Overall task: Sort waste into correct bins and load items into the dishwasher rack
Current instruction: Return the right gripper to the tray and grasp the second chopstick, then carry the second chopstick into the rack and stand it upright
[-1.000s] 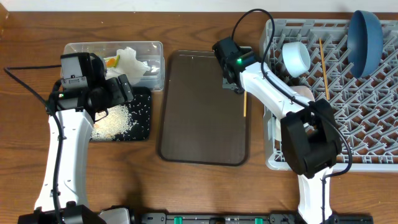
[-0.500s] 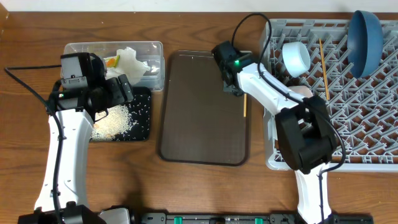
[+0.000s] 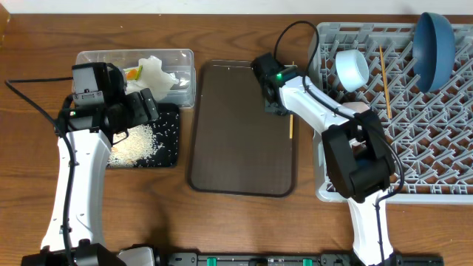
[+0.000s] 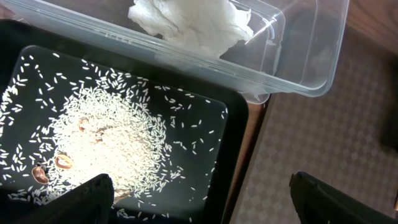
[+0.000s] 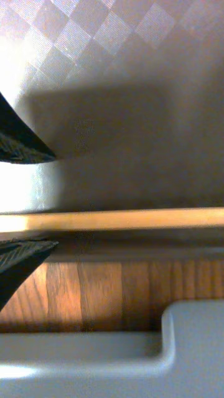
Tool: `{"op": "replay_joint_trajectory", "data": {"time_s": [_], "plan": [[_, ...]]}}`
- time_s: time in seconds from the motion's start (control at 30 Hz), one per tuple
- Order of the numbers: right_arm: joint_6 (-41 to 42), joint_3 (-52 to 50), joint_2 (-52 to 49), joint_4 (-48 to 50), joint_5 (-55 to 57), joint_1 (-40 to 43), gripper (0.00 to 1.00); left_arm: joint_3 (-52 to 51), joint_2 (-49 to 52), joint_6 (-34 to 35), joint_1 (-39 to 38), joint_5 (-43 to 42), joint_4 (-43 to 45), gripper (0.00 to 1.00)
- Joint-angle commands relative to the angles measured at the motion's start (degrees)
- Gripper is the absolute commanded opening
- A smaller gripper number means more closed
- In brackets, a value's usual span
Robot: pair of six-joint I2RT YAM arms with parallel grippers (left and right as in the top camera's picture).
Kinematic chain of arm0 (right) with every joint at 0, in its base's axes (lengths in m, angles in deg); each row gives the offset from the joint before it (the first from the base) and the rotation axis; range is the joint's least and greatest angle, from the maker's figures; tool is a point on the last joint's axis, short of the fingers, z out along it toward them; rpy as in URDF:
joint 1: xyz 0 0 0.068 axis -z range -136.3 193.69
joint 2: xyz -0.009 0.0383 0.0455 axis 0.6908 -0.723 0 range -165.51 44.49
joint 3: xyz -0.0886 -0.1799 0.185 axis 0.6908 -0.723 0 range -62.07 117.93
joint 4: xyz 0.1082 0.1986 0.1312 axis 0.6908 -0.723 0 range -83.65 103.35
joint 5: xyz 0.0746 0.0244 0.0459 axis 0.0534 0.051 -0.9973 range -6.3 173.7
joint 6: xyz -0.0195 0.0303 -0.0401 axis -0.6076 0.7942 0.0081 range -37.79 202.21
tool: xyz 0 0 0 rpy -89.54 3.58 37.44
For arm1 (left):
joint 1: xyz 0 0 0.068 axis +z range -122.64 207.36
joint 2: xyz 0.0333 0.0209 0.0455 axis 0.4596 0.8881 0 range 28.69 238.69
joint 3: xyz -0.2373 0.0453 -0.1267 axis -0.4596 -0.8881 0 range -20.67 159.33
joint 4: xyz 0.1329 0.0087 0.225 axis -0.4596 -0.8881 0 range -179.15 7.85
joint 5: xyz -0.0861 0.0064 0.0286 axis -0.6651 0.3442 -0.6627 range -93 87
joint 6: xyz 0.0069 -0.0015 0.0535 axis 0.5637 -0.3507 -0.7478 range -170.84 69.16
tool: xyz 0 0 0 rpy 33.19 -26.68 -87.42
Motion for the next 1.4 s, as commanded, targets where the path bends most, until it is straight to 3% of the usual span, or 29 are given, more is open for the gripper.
{"op": "replay_joint_trajectory", "data": {"time_s": [0.0, 0.2, 0.5, 0.57, 0.83, 1.17, 1.37], "plan": [[1.16, 0.17, -1.46, -0.22, 0.00, 0.59, 0.30, 0.31, 0.20, -0.76, 0.20, 0.55, -0.04, 0.93], [1.14, 0.17, -1.46, -0.02, -0.87, 0.59, 0.14, 0.31, 0.20, -0.76, 0.20, 0.55, -0.04, 0.93], [-1.29, 0.17, -1.49, -2.69, -4.94, 0.57, 0.09, 0.31, 0.22, -0.76, 0.20, 0.55, -0.04, 0.93], [-1.33, 0.17, -1.49, -4.28, -5.77, 0.52, 0.02, 0.31, 0.22, -0.79, 0.20, 0.55, -0.04, 0.93], [-1.46, 0.70, -0.26, -5.53, -6.19, 0.52, 0.01, 0.31, 0.22, -0.79, 0.20, 0.55, -0.04, 0.93], [-13.11, 11.13, 16.09, -11.72, -6.32, 0.61, 0.01, 0.31, 0.22, -0.76, 0.20, 0.55, -0.04, 0.93], [-21.51, 11.65, 28.61, -14.29, 0.90, 3.56, 0.01, 0.31, 0.22, -0.76, 0.20, 0.55, -0.04, 0.93]]}}
